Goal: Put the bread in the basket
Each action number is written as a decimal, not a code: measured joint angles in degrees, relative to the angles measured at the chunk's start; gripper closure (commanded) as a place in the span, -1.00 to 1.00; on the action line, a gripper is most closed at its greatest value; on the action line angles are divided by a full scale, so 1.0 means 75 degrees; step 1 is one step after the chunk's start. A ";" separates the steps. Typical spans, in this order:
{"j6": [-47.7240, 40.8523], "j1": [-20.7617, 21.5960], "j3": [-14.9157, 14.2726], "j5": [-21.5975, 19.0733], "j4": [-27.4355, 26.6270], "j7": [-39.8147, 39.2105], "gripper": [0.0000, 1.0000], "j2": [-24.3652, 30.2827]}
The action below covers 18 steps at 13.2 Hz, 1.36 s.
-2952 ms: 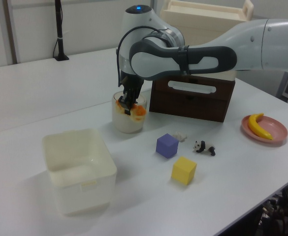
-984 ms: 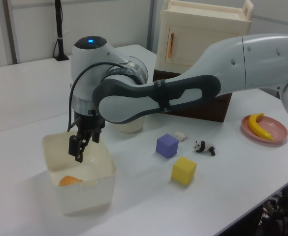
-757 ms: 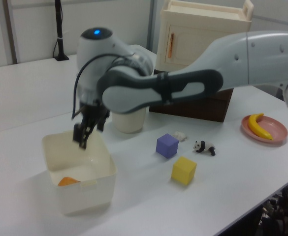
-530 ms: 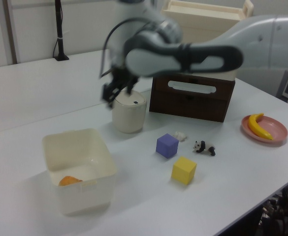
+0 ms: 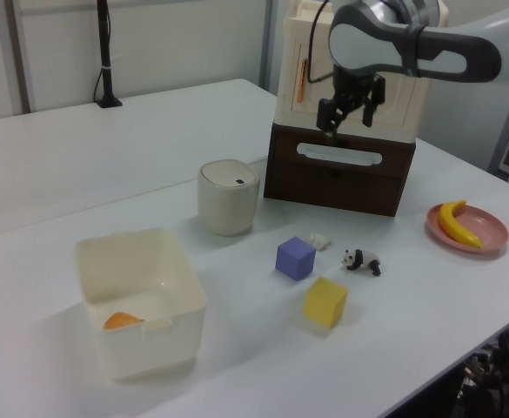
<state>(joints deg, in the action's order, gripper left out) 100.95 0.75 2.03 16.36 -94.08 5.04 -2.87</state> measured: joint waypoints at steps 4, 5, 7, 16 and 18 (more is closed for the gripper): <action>0.0000 0.0005 -0.0098 0.0000 -0.0240 0.0126 -1.00 0.0045; 0.0001 0.0003 -0.0127 0.0000 -0.0240 0.0350 -1.00 0.0062; 0.0006 0.0035 -0.0123 -0.0014 -0.0237 0.0991 -1.00 0.0131; -0.0575 0.0141 0.0084 -0.0017 0.0241 0.1448 -1.00 0.0633; -0.0826 0.0141 0.0093 -0.0018 0.0414 0.1316 -1.00 0.0692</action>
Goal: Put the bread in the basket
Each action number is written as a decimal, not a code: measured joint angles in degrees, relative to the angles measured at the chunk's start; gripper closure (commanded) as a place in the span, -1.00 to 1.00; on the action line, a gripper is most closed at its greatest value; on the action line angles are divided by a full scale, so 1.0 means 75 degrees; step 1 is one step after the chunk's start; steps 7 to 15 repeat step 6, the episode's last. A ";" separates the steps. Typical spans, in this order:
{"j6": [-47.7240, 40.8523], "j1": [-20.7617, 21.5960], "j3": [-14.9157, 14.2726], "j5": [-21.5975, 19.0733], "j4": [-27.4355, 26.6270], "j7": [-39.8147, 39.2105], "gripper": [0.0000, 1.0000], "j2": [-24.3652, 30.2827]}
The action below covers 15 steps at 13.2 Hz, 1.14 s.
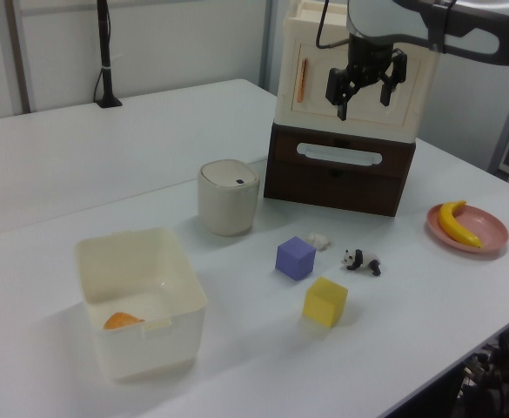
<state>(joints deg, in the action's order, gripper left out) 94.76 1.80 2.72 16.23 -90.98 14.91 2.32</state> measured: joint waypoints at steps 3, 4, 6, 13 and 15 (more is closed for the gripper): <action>-0.0021 -0.0006 -0.0002 0.0000 0.0009 -0.0021 -1.00 -0.0031; -0.0022 -0.0010 -0.0009 0.0000 0.0008 -0.0021 -1.00 -0.0045; -0.0026 -0.0020 -0.0043 0.0000 0.0014 -0.0021 -1.00 -0.0049; -0.0026 -0.0020 -0.0043 0.0000 0.0014 -0.0021 -1.00 -0.0049; -0.0026 -0.0020 -0.0043 0.0000 0.0014 -0.0021 -1.00 -0.0049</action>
